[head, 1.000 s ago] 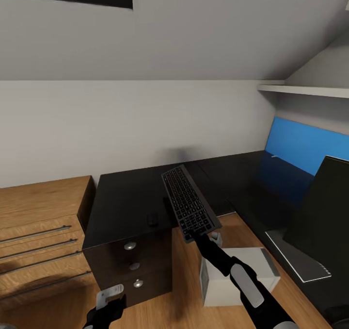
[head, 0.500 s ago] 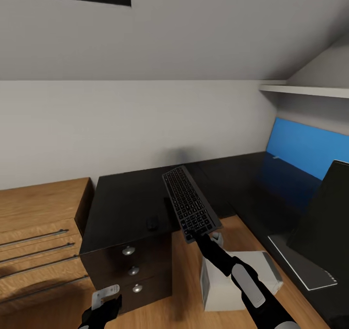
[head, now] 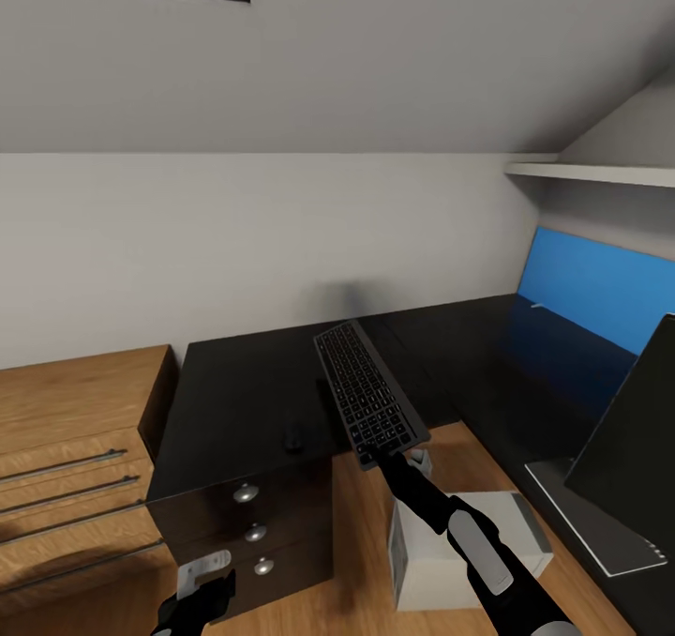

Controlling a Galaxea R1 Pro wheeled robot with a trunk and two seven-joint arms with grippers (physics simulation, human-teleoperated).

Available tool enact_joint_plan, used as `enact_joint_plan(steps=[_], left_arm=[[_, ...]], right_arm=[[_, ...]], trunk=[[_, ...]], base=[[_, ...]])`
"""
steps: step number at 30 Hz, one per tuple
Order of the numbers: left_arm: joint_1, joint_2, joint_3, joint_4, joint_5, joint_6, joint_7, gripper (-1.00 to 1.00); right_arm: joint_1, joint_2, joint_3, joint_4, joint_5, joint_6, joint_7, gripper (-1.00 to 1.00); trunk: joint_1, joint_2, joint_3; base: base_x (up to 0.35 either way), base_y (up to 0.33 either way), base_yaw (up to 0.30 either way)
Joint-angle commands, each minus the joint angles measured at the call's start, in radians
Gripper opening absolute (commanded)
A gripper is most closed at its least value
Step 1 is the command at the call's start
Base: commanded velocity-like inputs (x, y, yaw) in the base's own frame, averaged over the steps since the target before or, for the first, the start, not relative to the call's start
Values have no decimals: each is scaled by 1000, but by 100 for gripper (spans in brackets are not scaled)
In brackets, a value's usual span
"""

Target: In the bedroom, organize the workspace by keeping the computer under the desk, ensuring the monitor is on the desk, placing the keyboard on the desk next to the monitor, placing the mouse on the desk next to the keyboard, moving the folder from the swivel chair onto the desk next to the mouse, stacking the notebook on top of the folder with the pen on top of the notebook, and positioning the swivel chair next to the desk.

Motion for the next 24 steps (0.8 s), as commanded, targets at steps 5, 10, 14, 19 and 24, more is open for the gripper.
enact_joint_plan(steps=[5,10,14,19,24], left_arm=[[0,-1,2,-2,11,6,5,100],[0,-1,3,-2,11,6,5,100],[0,0,3,-2,11,6,5,100],[0,0,3,-2,11,6,5,100],[0,0,3,-2,11,6,5,100]], right_arm=[[-1,-1,3,0,-12,5,0,-100],[-1,-1,4,1,-12,5,0,-100],[-1,-1,4,3,-12,5,0,-100],[-1,0,4,5,-12,5,0,-100],[-1,-1,4,6,-12,5,0,-100]], trunk=[[19,-36,-17],[38,-71,-32],[54,-99,-45],[73,-134,-61],[88,-162,-73]], base=[[0,0,0],[0,0,0],[0,0,0],[0,0,0],[0,0,0]])
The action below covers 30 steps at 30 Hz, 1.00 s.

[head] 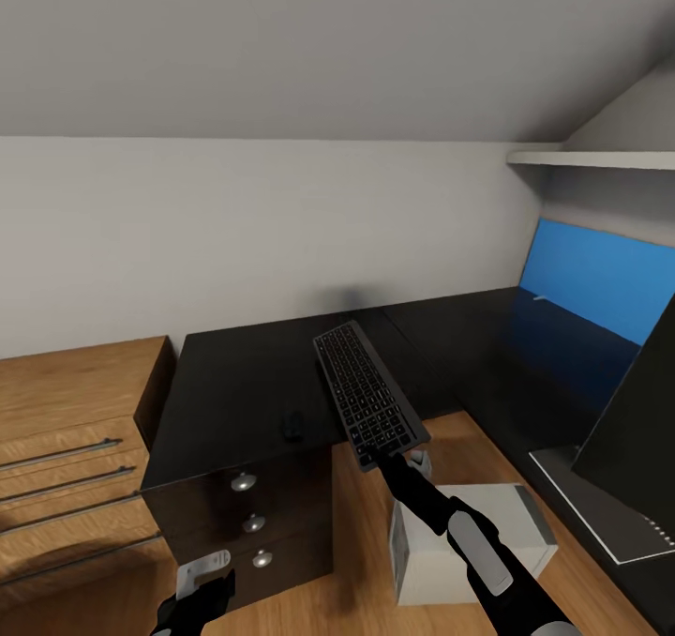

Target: In the bedroom, organize the workspace by keeping the computer under the desk, ensuring the monitor is on the desk, placing the keyboard on the desk next to the monitor, placing the mouse on the desk next to the keyboard, moving the folder from the swivel chair onto the desk next to the mouse, stacking the notebook on top of the folder with the pen on top of the notebook, and positioning the swivel chair next to the desk.

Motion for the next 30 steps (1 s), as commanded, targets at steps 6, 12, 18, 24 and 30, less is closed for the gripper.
enact_joint_plan(steps=[6,12,18,24,30], left_arm=[[0,-1,1,-2,10,5,3,100],[0,-1,1,-2,10,5,3,100],[0,-1,1,-2,10,5,2,100],[0,-1,0,-2,10,5,2,100],[0,-1,1,-2,10,5,1,100]], right_arm=[[-1,-1,2,1,-10,5,0,-100],[-1,-1,1,1,-10,5,0,-100],[-1,0,2,1,-10,5,-1,100],[-1,0,2,1,-10,6,-1,100],[-1,-1,1,1,-11,6,-1,100]], trunk=[[0,-1,-1],[0,-1,-1],[0,-1,-1],[0,-1,-1],[0,-1,-1]], base=[[0,0,0],[0,0,0],[0,0,0],[0,0,0],[0,0,0]])
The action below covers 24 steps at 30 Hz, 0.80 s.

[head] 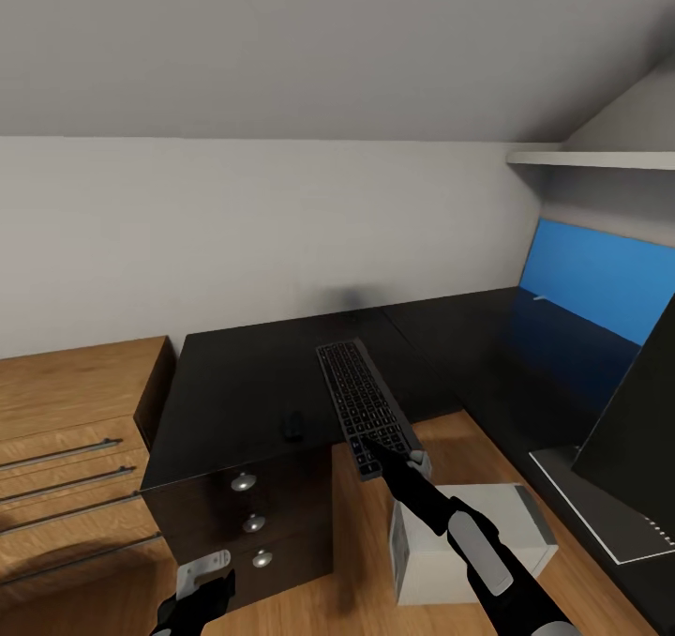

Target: In the bedroom, organize the workspace by keeping the computer under the desk, ensuring the monitor is on the desk, placing the keyboard on the desk next to the monitor, placing the mouse on the desk next to the keyboard, moving the folder from the swivel chair onto the desk next to the mouse, stacking the notebook on top of the folder with the pen on top of the notebook, and positioning the swivel chair next to the desk.

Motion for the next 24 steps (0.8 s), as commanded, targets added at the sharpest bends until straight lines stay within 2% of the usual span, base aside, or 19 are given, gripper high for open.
enact_joint_plan(steps=[1,12,24], left_arm=[[0,-1,1,-2,10,5,3,100],[0,-1,0,-2,9,4,3,100],[0,-1,0,-2,9,4,3,100]], right_arm=[[-1,-1,2,0,-9,4,0,100],[-1,-1,3,0,-9,3,0,100],[-1,-1,3,0,-8,2,0,100]], trunk=[[0,-1,-1],[0,-1,-1],[0,-1,-1]], base=[[0,0,0],[-25,0,0],[-279,0,0]])
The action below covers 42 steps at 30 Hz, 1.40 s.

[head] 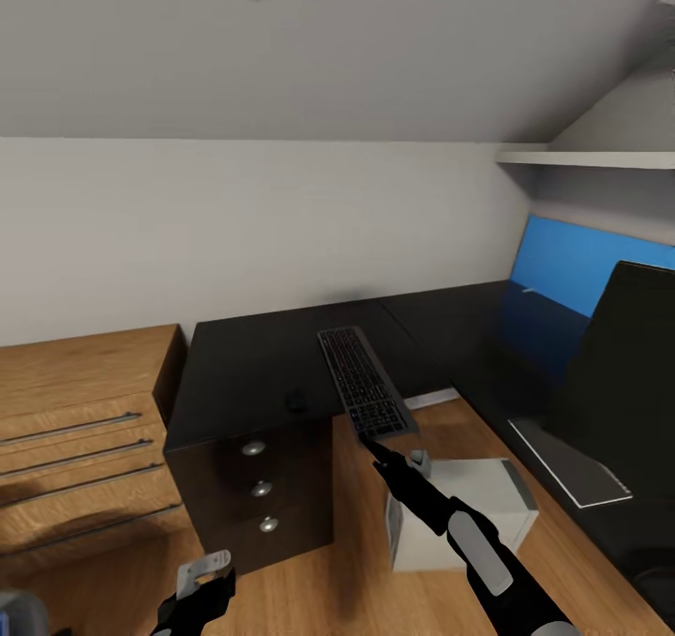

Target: In the bedroom, organize the workspace by keeping the computer under the desk, ensuring the monitor is on the desk, placing the keyboard on the desk next to the monitor, placing the mouse on the desk next to the keyboard, moving the folder from the swivel chair onto the desk next to the mouse, stacking the notebook on top of the folder with the pen on top of the notebook, and positioning the swivel chair next to the desk.

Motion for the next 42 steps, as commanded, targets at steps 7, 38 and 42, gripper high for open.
enact_joint_plan(steps=[7,38,42], left_arm=[[0,-1,1,-2,10,5,3,100],[0,-1,-3,62,10,3,-3,100],[0,-1,-4,108,10,1,-4,100]], right_arm=[[-1,-1,2,0,-9,4,0,100],[-1,16,4,180,376,-222,-17,100],[0,16,1,225,465,-245,-18,100]], trunk=[[-1,-1,-1],[-35,62,27],[-50,90,40]], base=[[-259,0,0],[-71,0,0],[0,0,0]])
